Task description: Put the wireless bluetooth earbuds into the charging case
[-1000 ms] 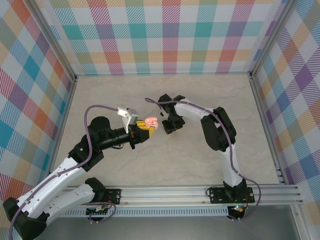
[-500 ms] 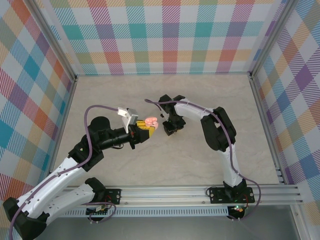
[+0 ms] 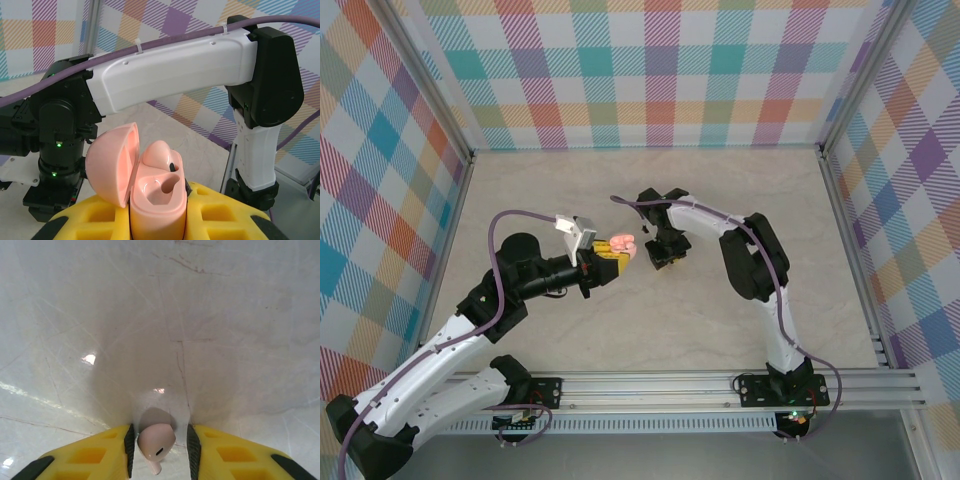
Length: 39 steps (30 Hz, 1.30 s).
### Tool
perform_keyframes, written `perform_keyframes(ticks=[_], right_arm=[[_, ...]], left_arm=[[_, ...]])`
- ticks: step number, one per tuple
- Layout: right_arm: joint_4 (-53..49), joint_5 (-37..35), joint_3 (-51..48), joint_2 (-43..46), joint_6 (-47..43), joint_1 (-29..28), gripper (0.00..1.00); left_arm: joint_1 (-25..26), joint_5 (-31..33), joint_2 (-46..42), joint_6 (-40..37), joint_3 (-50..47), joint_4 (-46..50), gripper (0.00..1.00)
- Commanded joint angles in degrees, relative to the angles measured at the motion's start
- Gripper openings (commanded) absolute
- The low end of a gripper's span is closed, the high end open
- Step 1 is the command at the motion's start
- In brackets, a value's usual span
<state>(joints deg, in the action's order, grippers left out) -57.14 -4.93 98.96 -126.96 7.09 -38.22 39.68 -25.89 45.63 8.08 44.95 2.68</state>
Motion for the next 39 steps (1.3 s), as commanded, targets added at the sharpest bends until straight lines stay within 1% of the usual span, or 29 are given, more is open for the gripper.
perform_keyframes(ticks=[1, 6, 10, 13, 16, 20, 21, 22, 25, 27, 28, 31, 34, 39], right_arm=[[0.5, 0.9, -0.1, -2.8, 1.1, 0.2, 0.32], [0.9, 0.0, -1.1, -2.0, 5.0, 1.4, 0.25], [3.1, 0.9, -3.7, 0.8, 9.1, 3.8, 0.19], [5.6, 2.2, -6.6, 3.4, 12.0, 5.7, 0.17], [7.8, 2.9, -9.9, 5.8, 15.1, 7.6, 0.17], [9.4, 1.8, -13.7, 8.6, 19.4, 8.9, 0.18], [9.7, 1.5, -14.4, 9.1, 20.3, 9.0, 0.19], [10.2, 1.6, -15.0, 9.3, 20.7, 9.1, 0.23], [10.5, 3.1, -14.9, 8.8, 18.6, 9.1, 0.29], [9.9, 4.2, -14.2, 8.2, 15.1, 9.0, 0.32], [9.3, 3.8, -13.7, 8.0, 13.7, 9.0, 0.35], [8.4, 3.6, -12.6, 8.2, 7.9, 9.0, 0.40], [7.8, 3.6, -11.8, 8.6, 2.4, 9.0, 0.42], [6.4, 2.2, -10.0, 7.9, -3.5, 8.9, 0.43]], left_arm=[[0.9, 0.2, -1.0, -0.4, 0.3, -1.8, 0.16], [0.9, 0.0, -0.9, -0.6, 0.6, -1.5, 0.16], [0.9, 0.1, -1.1, -0.8, 0.6, -1.1, 0.16], [0.9, 0.3, -0.8, -0.8, 0.6, -1.0, 0.16], [0.9, 0.5, -0.2, -0.7, 0.7, -0.9, 0.16], [0.9, 1.1, 0.8, -0.6, 1.1, -0.2, 0.16], [0.9, 1.1, 1.0, -0.6, 1.2, -0.2, 0.15], [0.9, 1.2, 1.3, -0.5, 1.2, -0.2, 0.15], [0.9, 1.2, 1.6, -0.3, 1.2, -0.2, 0.15], [0.9, 1.1, 1.6, -0.3, 1.2, -0.3, 0.15], [0.9, 1.1, 1.5, -0.3, 1.2, -0.1, 0.15], [0.9, 1.3, 1.4, -0.3, 1.0, -0.1, 0.15], [0.9, 1.5, 1.7, -0.3, 0.9, -0.3, 0.15], [0.9, 1.3, 2.3, -0.3, 1.0, -0.6, 0.15]])
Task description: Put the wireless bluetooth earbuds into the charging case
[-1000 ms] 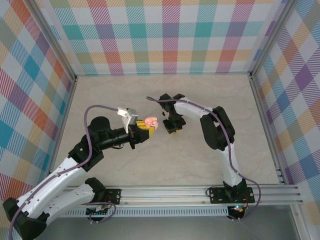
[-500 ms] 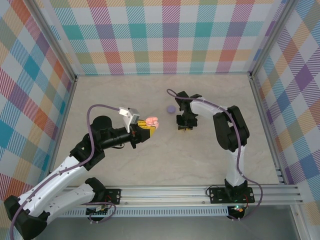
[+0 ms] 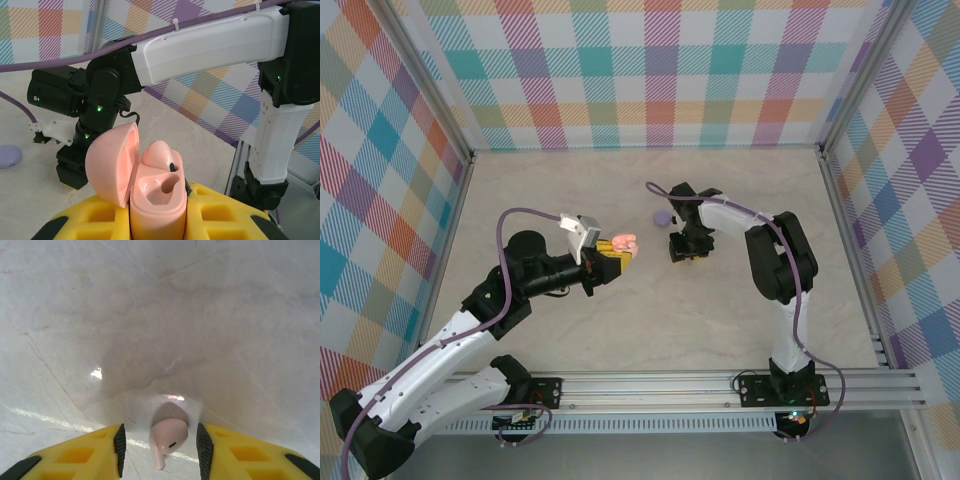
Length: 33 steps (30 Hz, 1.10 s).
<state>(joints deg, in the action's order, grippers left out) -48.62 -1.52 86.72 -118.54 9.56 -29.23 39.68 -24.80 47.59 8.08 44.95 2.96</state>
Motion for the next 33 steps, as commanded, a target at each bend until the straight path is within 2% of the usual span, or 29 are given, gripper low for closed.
perform_keyframes(ticks=[1, 15, 21, 33], right_arm=[[-2.4, -1.4, 2.6, -0.9, -6.9, 0.0, 0.44], [-4.8, -2.0, 5.5, -3.9, -7.3, -1.0, 0.40], [-6.1, -2.0, 5.9, -4.3, -7.2, -1.1, 0.36], [-7.2, -2.2, 6.4, -6.5, -6.3, -1.4, 0.34]], left_arm=[[0.9, 0.2, 0.4, -0.3, 1.0, -0.9, 0.15], [0.9, 0.5, 0.2, -0.4, 0.9, -0.5, 0.15], [0.9, 0.5, 0.0, -0.5, 0.8, -0.5, 0.15], [0.8, 0.5, 0.1, -0.5, 0.9, -0.5, 0.15]])
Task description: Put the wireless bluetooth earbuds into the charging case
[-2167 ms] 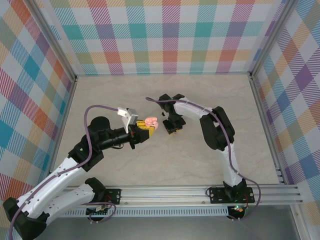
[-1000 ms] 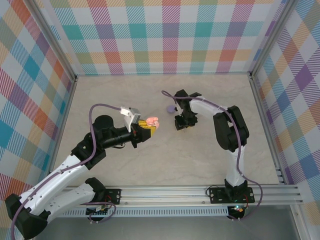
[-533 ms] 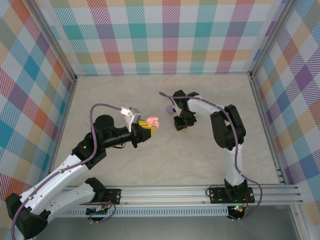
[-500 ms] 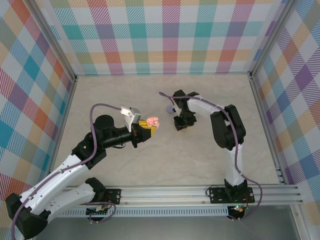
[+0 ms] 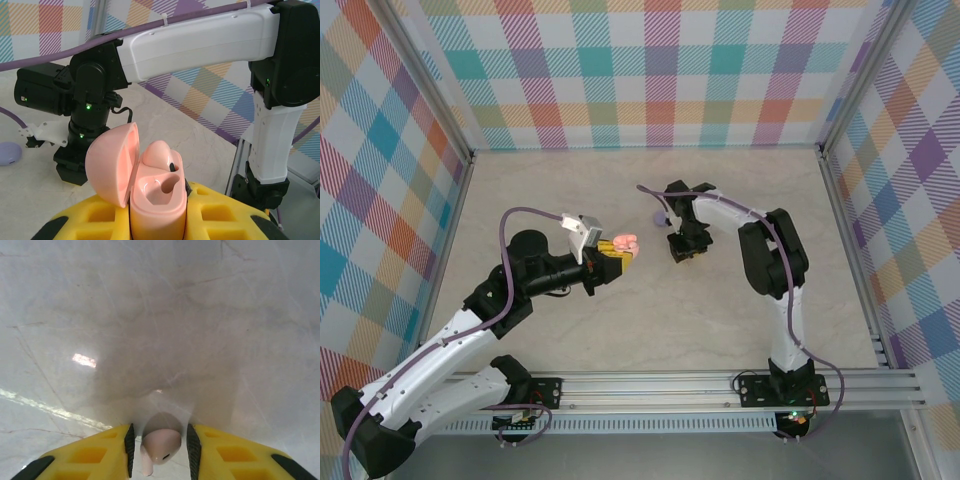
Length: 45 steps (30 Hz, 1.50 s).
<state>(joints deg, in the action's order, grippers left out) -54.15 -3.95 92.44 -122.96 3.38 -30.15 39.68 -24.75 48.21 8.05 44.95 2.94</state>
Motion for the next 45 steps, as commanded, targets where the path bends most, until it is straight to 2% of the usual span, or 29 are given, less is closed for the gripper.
perform_keyframes(ticks=[1, 8, 13, 20, 27, 31, 37, 45], right_arm=[[-1.6, 0.3, 0.6, -2.2, 0.0, -0.4, 0.34], [-2.3, -0.6, 1.1, -3.3, 1.7, -0.5, 0.26], [-1.8, -0.1, 0.3, -2.3, 4.4, 0.1, 0.24], [3.1, 7.3, -3.9, 2.3, 7.6, 3.3, 0.23], [12.9, 16.0, -13.0, 9.1, 11.8, 7.6, 0.23], [21.1, 22.0, -19.9, 14.7, 15.0, 9.7, 0.23], [30.5, 27.1, -27.5, 21.4, 20.0, 11.3, 0.23], [40.4, 31.2, -35.2, 33.1, 24.5, 11.3, 0.22]], left_arm=[[0.9, 0.4, -0.4, -0.5, 1.0, -0.5, 0.15], [0.9, 0.2, -0.2, -0.6, 1.2, -0.5, 0.15], [0.9, 0.6, -0.2, -0.7, 1.3, 0.1, 0.15], [0.9, 2.5, 1.9, -0.2, 2.3, 2.5, 0.15], [0.8, 5.1, 8.7, 2.1, 3.4, 4.0, 0.14], [0.4, 6.4, 13.6, 4.7, 3.2, 2.1, 0.14], [-0.7, 7.5, 20.0, 10.1, 1.6, -3.3, 0.13], [-0.9, 7.3, 23.9, 10.0, -3.4, -14.6, 0.14]])
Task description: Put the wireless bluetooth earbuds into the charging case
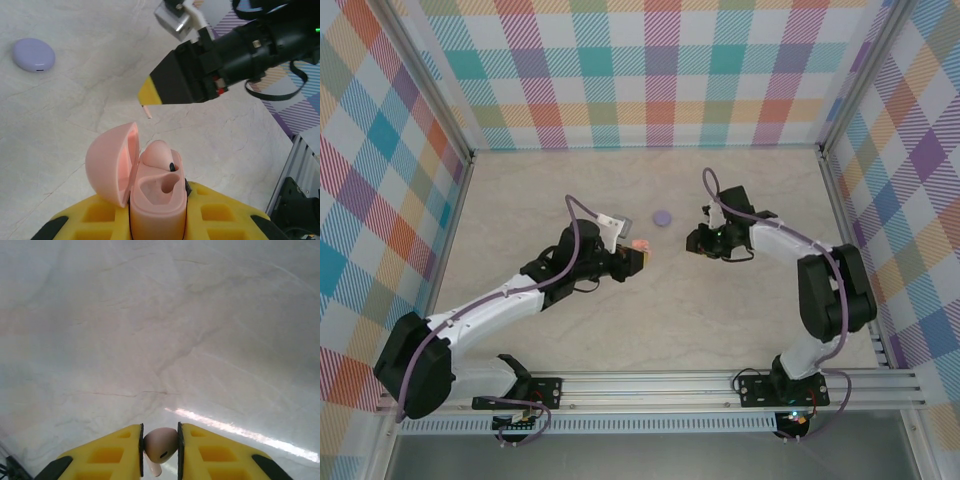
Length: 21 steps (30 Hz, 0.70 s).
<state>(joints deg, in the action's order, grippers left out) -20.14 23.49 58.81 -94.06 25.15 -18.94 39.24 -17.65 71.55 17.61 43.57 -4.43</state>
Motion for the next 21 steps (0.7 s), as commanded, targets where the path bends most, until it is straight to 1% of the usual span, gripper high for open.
perform_keyframes(ticks=[1, 3, 7, 12, 16, 21], right_arm=[[7.4, 4.1, -2.4, 6.2, 3.4, 0.1, 0.22], [8.7, 4.8, -3.5, 9.5, 4.1, 0.1, 0.23], [10.1, 6.4, -4.7, 15.5, 5.1, 0.1, 0.23], [12.7, 8.8, -5.9, 22.4, 6.1, 0.0, 0.24], [15.2, 9.8, -6.7, 28.4, 6.2, -0.2, 0.25], [16.0, 7.2, -7.0, 34.2, 4.7, -2.4, 0.26]], left_arm=[[-0.4, -0.2, 0.8, -0.6, -2.8, -9.0, 0.14], [-0.4, -1.3, 1.4, -3.3, -3.8, -12.0, 0.14], [-0.4, -4.8, 2.5, -11.1, -4.5, -17.0, 0.14], [-0.4, -7.0, 3.6, -19.8, -3.1, -19.0, 0.14], [-0.4, -8.6, 4.5, -23.3, -3.4, -24.1, 0.14], [0.1, -8.6, 6.1, -24.7, -3.6, -30.5, 0.10]])
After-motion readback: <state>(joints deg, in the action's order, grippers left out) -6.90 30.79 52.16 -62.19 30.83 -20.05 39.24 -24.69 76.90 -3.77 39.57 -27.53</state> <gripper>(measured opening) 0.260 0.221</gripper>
